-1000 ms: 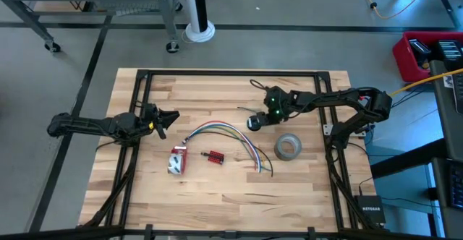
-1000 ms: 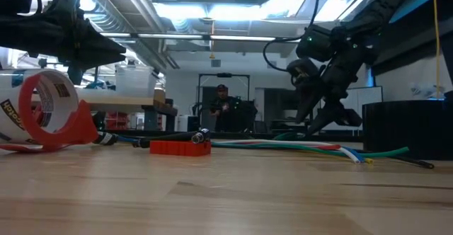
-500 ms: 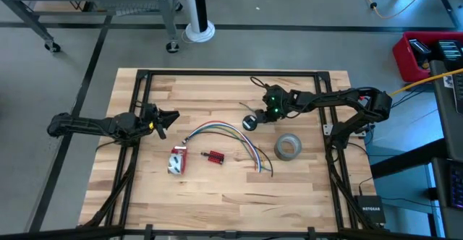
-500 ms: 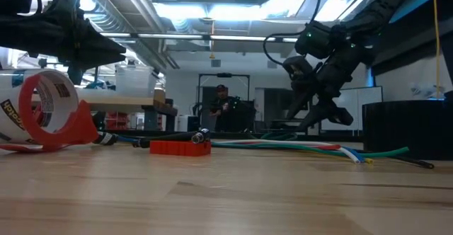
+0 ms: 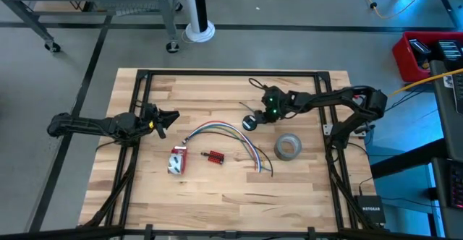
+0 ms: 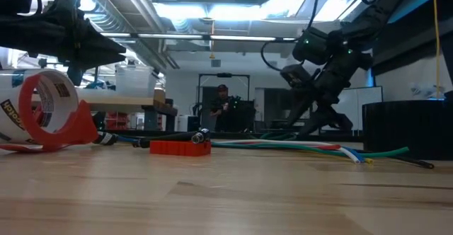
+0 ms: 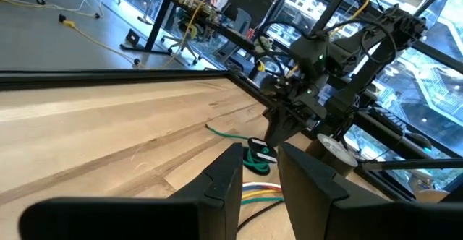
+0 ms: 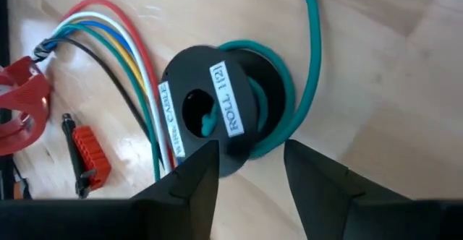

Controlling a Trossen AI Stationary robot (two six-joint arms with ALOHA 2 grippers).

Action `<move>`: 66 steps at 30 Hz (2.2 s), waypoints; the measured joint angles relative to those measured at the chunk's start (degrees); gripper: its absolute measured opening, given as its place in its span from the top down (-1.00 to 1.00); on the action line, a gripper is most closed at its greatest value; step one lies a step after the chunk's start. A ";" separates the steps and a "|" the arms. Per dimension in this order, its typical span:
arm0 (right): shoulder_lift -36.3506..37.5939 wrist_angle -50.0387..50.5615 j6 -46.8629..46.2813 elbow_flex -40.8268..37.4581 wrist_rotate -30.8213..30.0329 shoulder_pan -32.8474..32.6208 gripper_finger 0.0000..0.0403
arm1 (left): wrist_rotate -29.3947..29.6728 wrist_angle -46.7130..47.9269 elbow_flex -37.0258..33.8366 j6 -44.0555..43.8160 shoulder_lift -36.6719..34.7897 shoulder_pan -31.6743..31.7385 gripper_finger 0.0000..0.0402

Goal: Coil cords
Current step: Uncoil the green wire from the black spool

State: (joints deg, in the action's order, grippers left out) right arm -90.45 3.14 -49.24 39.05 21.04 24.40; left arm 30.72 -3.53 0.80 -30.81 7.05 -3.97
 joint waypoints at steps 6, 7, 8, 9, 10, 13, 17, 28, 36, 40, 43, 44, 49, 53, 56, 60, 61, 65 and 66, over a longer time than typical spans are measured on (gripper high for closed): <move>-1.23 -4.33 -0.04 0.00 1.06 0.00 0.20 | -0.01 0.02 0.00 0.02 0.01 -0.02 0.59; -1.23 -4.70 -0.25 0.00 1.07 0.00 0.20 | -0.01 0.02 0.00 0.04 0.00 -0.02 0.59; -1.23 -4.84 -0.41 0.00 1.07 0.00 0.20 | 0.00 0.02 0.00 0.19 0.00 -0.02 0.59; -1.23 -5.05 -0.47 0.00 1.07 0.00 0.20 | 0.00 0.02 0.00 0.32 0.02 0.00 0.59; -1.23 -5.30 -0.46 0.00 1.09 0.00 0.20 | 0.00 0.02 0.00 0.66 0.02 0.00 0.59; -1.23 -5.67 -1.43 0.00 2.30 0.00 0.20 | 0.00 0.03 0.00 0.90 0.00 -0.01 0.59; -1.23 -5.71 -3.08 0.00 4.55 0.00 0.20 | -0.02 0.04 0.00 0.88 0.00 -0.02 0.59; -1.23 -6.77 -4.56 0.00 5.04 0.00 0.20 | -0.02 0.04 0.00 0.83 0.01 -0.02 0.59; -1.23 -7.02 -4.54 0.00 2.00 0.00 0.20 | 0.00 0.04 0.00 0.81 0.00 -0.02 0.59; -1.23 -7.47 -4.54 0.00 1.88 0.00 0.20 | 0.00 0.04 0.00 0.80 0.01 -0.01 0.59; -1.23 -8.52 -4.56 0.00 1.88 0.00 0.20 | -0.02 0.04 0.00 0.79 0.01 -0.02 0.59; -1.23 -8.86 -4.56 0.00 1.88 0.00 0.20 | 0.00 0.04 0.00 0.79 0.01 -0.02 0.59; -1.23 -9.38 -4.54 0.00 1.88 0.00 0.20 | 0.00 0.04 0.00 0.79 0.02 -0.02 0.59; -1.23 -9.27 -4.54 0.00 1.89 0.00 0.20 | -0.01 0.04 0.00 0.79 0.01 -0.02 0.59; -1.27 -9.16 -4.56 0.00 1.88 0.00 0.20 | -0.01 0.04 0.00 0.79 0.02 -0.02 0.59; -2.69 -9.22 -4.56 0.00 1.88 0.00 0.20 | -0.01 0.04 0.00 0.78 0.01 -0.02 0.59; -3.30 -9.40 -4.54 0.00 1.90 0.00 0.20 | -0.01 0.04 0.00 0.78 0.01 -0.02 0.59; -5.92 -11.29 -4.58 0.02 2.66 0.00 0.20 | -0.02 0.04 0.00 0.77 0.02 -0.02 0.59; -6.49 -12.21 -4.63 0.02 3.12 0.00 0.20 | 0.00 0.04 0.00 0.77 0.00 -0.02 0.59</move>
State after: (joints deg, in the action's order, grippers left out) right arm -96.94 -9.06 -53.87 39.07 24.16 24.40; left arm 30.72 -3.49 0.80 -30.04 7.05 -3.99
